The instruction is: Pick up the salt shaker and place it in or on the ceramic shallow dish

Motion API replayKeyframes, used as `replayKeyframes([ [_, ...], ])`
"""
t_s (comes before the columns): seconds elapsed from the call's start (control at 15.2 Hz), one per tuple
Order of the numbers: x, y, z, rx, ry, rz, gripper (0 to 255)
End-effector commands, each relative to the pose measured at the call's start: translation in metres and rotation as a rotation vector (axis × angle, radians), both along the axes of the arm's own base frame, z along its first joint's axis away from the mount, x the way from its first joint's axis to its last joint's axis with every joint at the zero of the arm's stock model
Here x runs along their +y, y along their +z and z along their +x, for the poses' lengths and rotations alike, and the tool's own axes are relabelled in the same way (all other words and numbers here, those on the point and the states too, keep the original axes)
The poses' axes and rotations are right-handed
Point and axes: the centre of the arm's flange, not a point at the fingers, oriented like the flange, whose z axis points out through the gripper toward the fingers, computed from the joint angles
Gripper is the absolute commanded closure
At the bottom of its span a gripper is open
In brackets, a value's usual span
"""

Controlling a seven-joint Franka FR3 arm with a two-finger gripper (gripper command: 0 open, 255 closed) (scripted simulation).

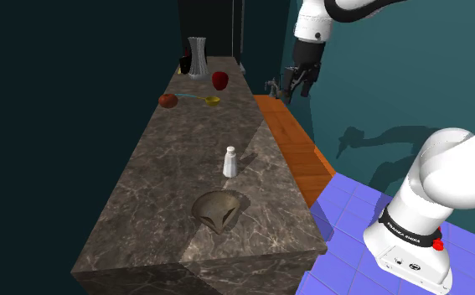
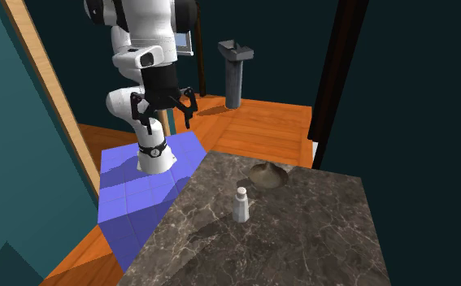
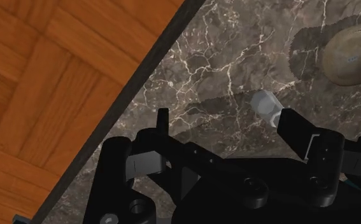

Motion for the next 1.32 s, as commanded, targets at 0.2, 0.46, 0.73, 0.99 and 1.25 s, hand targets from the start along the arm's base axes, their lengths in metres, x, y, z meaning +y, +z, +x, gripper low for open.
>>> replayKeyframes([
  [0.2,0.038,-0.042,0.037,0.02,-0.034,0.031,0],
  [0.46,0.066,-0.074,0.066,0.036,-0.059,0.056,0],
  [0.73,0.095,-0.105,0.096,0.053,-0.085,0.08,0],
  [0.99,0.124,-0.137,0.126,0.069,-0.11,0.104,0],
  [1.25,0.129,-0.157,0.13,0.071,-0.113,0.107,0],
])
